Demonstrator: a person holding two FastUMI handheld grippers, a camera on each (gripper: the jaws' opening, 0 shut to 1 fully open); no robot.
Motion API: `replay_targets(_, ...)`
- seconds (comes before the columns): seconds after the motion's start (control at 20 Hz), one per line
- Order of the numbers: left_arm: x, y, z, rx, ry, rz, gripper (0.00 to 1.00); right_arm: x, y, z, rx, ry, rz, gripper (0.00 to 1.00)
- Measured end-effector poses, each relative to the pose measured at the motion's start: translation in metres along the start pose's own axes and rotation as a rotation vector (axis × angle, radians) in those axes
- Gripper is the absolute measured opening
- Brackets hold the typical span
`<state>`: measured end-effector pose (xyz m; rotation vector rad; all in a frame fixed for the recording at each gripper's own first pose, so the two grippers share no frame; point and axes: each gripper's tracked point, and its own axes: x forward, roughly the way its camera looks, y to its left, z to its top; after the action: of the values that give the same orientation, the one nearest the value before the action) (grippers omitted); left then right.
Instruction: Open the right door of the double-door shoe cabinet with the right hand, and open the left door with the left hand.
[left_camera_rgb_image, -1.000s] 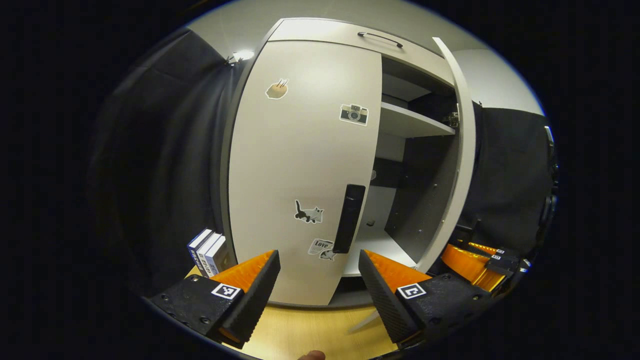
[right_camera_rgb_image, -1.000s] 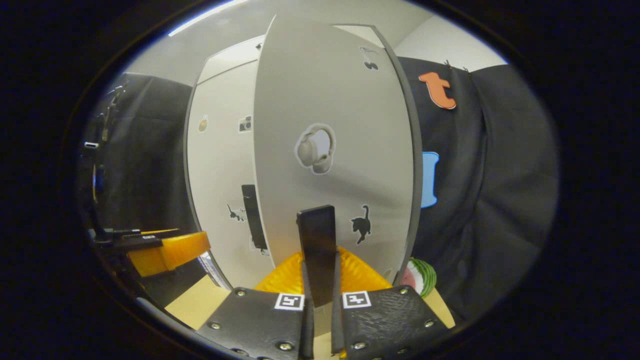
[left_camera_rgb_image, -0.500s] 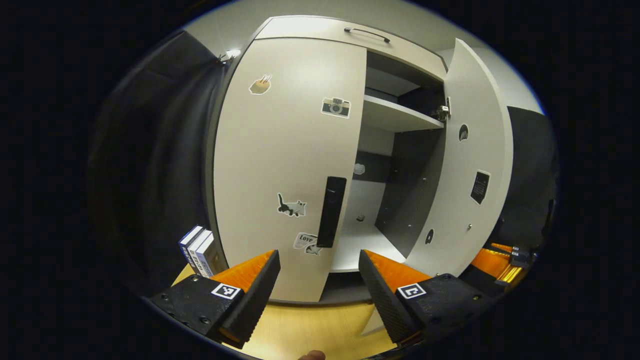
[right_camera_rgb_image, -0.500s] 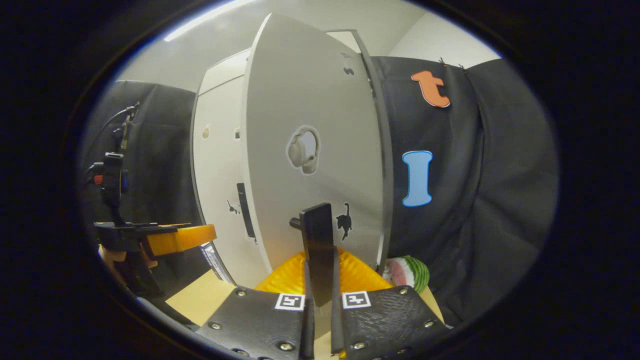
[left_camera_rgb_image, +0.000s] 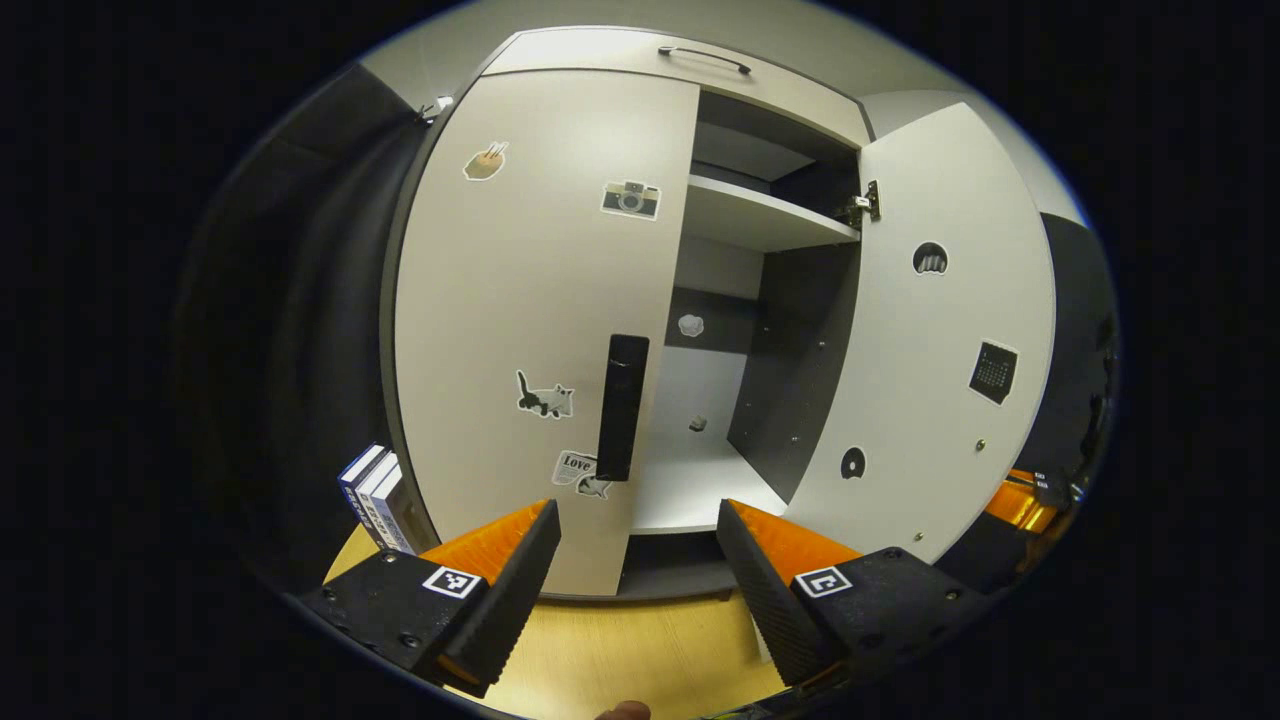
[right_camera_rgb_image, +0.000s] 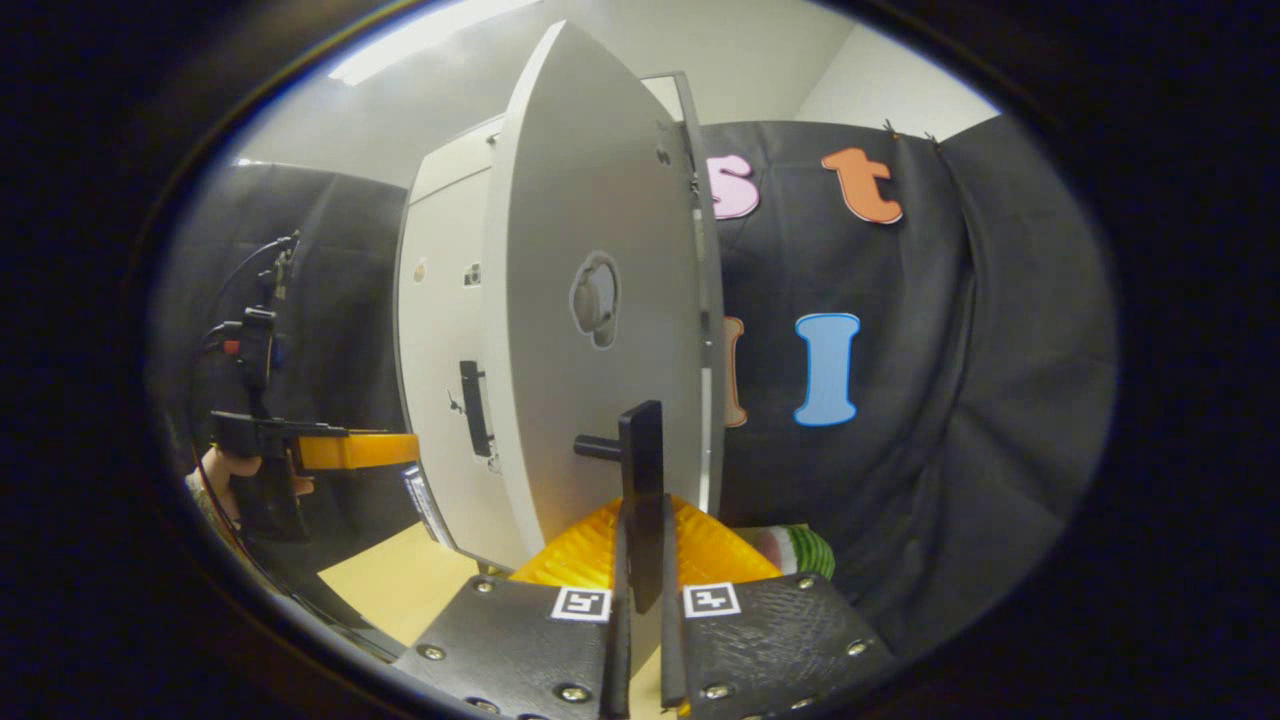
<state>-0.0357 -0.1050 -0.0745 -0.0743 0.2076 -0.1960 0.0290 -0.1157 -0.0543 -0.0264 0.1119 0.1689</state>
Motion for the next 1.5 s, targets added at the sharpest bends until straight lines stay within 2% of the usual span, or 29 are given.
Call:
replay_targets(0.1,0.002,-0.003,-0.002,0.0,0.003,0.001,0.98,-0.004,-0.016,-0.002,0.001,0.001,-0.023,0.12)
replay_targets(0.2,0.003,-0.005,-0.005,-0.004,0.011,0.0,0.98,-0.015,-0.006,-0.001,0.071,-0.01,0.052,0.12)
replay_targets(0.3,0.006,-0.01,-0.007,-0.003,0.018,0.002,0.98,-0.016,-0.011,-0.006,0.092,-0.007,0.042,0.12)
replay_targets(0.8,0.029,-0.005,-0.012,-0.003,0.024,0.013,0.98,-0.026,-0.034,-0.005,0.135,-0.044,-0.059,0.12)
replay_targets(0.9,0.039,0.003,-0.009,-0.003,0.013,0.022,0.98,-0.03,-0.036,0.001,0.147,-0.06,-0.081,0.05)
replay_targets(1.15,0.075,0.021,-0.005,0.008,0.004,0.042,0.99,-0.035,-0.041,0.001,0.161,-0.069,-0.132,0.05)
replay_targets(1.25,0.089,0.027,-0.004,0.011,0.004,0.05,0.96,-0.034,-0.042,-0.002,0.163,-0.06,-0.157,0.05)
replay_targets(1.5,0.116,0.037,-0.002,0.033,0.008,0.064,0.98,-0.043,-0.05,-0.014,0.157,-0.026,-0.22,0.05)
